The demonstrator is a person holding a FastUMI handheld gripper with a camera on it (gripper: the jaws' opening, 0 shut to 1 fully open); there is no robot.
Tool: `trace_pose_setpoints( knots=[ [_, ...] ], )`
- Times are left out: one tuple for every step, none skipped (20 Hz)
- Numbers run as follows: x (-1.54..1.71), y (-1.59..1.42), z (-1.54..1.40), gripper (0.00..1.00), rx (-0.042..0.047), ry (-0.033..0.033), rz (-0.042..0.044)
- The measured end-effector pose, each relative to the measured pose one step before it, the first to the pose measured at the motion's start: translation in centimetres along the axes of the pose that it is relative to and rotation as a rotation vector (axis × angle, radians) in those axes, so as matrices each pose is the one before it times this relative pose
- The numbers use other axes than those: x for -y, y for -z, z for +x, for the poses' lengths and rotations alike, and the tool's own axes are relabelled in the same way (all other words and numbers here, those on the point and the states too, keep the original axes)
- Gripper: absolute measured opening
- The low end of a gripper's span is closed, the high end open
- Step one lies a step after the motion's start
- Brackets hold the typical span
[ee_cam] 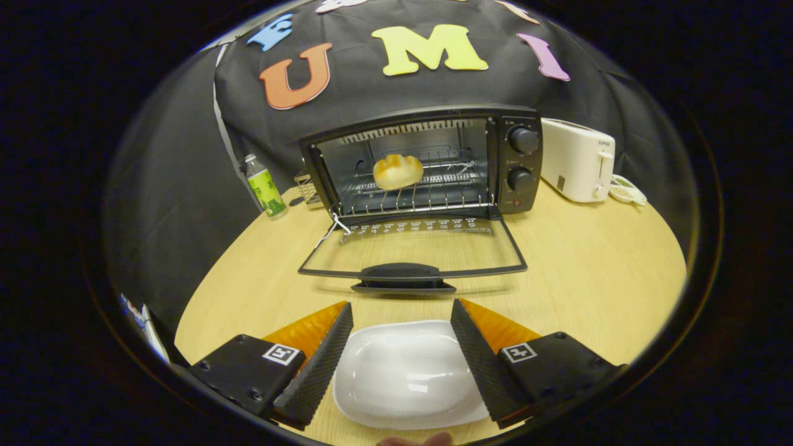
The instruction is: Open the toaster oven, put the food inside, and close the toaster oven door.
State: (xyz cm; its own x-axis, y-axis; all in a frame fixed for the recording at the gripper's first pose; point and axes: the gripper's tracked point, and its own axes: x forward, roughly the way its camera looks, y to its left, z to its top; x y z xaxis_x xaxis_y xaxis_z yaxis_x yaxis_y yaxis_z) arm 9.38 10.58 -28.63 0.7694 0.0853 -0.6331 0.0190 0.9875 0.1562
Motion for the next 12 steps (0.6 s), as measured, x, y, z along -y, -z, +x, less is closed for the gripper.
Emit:
trace_pose_setpoints(
  knots=[
    [0.117, 0.27, 0.42, 1.0, -0.00417, 0.0016, 0.0034],
    [0.111, 0.104, 0.335, 1.0, -0.00667, 0.00452, -0.00382],
    [0.039, 0.126, 0.312, 1.0, -0.00675, 0.00422, -0.00447],
    [-0.006, 0.037, 0.266, 1.0, -0.00359, 0.00342, -0.0029],
    [-0.028, 0.08, 0.329, 1.0, -0.00458, 0.00525, -0.00686],
    [-0.079, 0.023, 0.307, 1.0, -0.00503, 0.00191, -0.00711],
    [-0.005, 0.082, 0.289, 1.0, -0.00484, 0.00478, -0.00512],
    [-0.037, 0.129, 0.314, 1.0, -0.00809, 0.00442, -0.00155],
    [-0.023, 0.049, 0.3, 1.0, -0.00256, 0.00593, -0.00342],
    [0.046, -0.105, 0.239, 1.0, 0.00121, 0.00707, -0.00432],
    [-0.118, 0.098, 0.299, 1.0, -0.00331, 0.0025, -0.00283],
    [-0.014, -0.043, 0.196, 1.0, -0.00039, 0.00673, -0.00434]
  ],
)
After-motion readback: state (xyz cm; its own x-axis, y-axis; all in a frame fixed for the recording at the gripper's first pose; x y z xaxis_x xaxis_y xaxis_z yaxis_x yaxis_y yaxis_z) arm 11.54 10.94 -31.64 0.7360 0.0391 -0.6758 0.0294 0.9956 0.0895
